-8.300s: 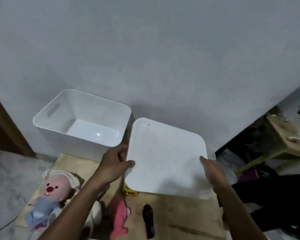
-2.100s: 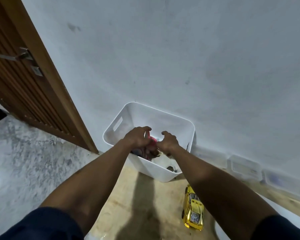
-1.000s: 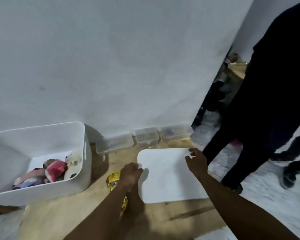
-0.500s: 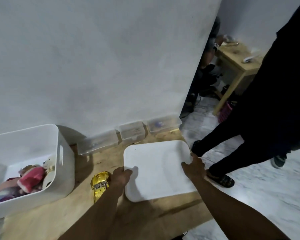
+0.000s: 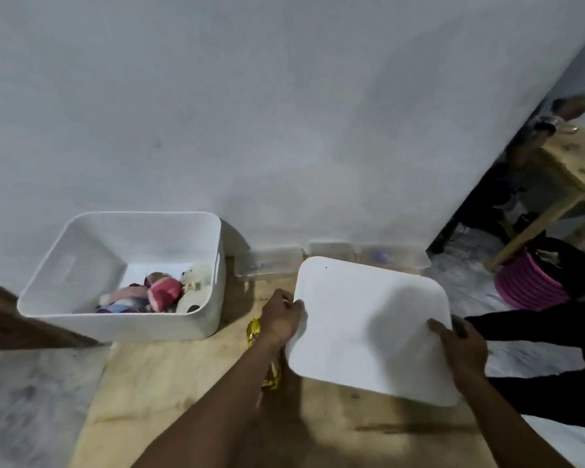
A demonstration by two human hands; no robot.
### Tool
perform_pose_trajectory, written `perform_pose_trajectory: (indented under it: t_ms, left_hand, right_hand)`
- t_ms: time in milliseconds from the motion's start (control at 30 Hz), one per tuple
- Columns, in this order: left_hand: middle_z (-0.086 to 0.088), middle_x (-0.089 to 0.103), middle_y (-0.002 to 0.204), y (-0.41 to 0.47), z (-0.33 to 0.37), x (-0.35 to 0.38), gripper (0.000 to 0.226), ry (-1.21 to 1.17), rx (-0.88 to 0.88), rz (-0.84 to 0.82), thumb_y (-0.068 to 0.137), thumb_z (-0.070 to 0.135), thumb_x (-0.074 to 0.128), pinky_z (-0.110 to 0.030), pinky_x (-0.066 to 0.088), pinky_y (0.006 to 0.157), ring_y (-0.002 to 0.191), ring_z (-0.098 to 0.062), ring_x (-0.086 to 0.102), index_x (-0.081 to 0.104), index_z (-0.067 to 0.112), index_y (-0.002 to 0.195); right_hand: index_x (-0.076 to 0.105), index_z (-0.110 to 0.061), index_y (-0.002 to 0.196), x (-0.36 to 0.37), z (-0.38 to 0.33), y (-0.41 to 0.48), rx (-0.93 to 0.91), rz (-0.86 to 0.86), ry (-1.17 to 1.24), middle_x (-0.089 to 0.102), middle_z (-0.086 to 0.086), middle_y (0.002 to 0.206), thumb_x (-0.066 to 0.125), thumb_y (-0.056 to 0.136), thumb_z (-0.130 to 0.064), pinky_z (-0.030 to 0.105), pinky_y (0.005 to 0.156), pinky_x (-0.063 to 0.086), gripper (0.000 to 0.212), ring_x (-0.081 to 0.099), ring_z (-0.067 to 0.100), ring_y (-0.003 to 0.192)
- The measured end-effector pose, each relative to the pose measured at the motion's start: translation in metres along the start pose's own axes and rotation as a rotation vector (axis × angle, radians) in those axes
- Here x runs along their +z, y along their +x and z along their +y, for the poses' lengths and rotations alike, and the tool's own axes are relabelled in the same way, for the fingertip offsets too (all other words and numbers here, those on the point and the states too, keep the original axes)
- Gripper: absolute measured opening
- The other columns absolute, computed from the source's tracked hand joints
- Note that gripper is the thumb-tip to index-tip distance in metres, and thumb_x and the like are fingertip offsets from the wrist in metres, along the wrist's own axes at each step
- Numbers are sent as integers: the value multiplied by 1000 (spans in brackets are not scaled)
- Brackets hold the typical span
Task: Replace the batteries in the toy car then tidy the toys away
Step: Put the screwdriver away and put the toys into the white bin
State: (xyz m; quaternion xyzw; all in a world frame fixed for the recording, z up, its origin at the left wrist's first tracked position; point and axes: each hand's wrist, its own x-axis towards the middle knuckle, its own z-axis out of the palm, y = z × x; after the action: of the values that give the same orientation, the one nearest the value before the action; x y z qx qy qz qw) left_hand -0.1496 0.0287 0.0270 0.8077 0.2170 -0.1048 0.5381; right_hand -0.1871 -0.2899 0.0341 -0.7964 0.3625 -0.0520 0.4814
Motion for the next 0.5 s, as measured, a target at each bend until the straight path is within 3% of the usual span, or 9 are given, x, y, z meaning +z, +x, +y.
perform_pose_trajectory:
  t_ms: [100,167,267,367,500]
  left_hand:
    - [2,62,84,-11,13,-36,11,-3,110,107,92,27,58,-28,42,69,83,-20,61,57,16,91]
    - [2,61,84,-20,26,-69,9,-22,171,191,95,26,56,-28,40,71,80,-17,58,54,18,91]
    - [1,61,94,-32,46,-123,7,-48,293,348,95,27,56,-30,41,73,84,-18,57,55,21,96]
    - [4,60,105,-36,54,-188,16,-85,366,524,94,27,59,-28,43,78,87,-16,58,62,18,108]
    - [0,63,111,-26,38,-280,22,-28,334,655,94,25,59,-28,42,81,90,-19,58,66,14,112]
  right_hand:
    - [58,-15,130,9,-42,-23,-53,-33,73,61,12,115,77,83,-30,45,87,44,54,54,29,99]
    - [60,-16,128,22,-70,-40,-120,-36,104,62,12,119,78,76,-42,49,90,46,61,57,34,105]
    - [63,-19,121,44,-115,-69,-224,-53,125,64,10,113,77,67,-52,41,86,47,65,60,32,105]
    - [59,-22,126,72,-160,-102,-300,-172,155,62,7,116,76,79,-44,45,87,51,55,60,31,104]
    - [62,-15,125,127,-205,-141,-351,-348,222,66,6,110,78,82,-25,39,81,53,46,64,27,92]
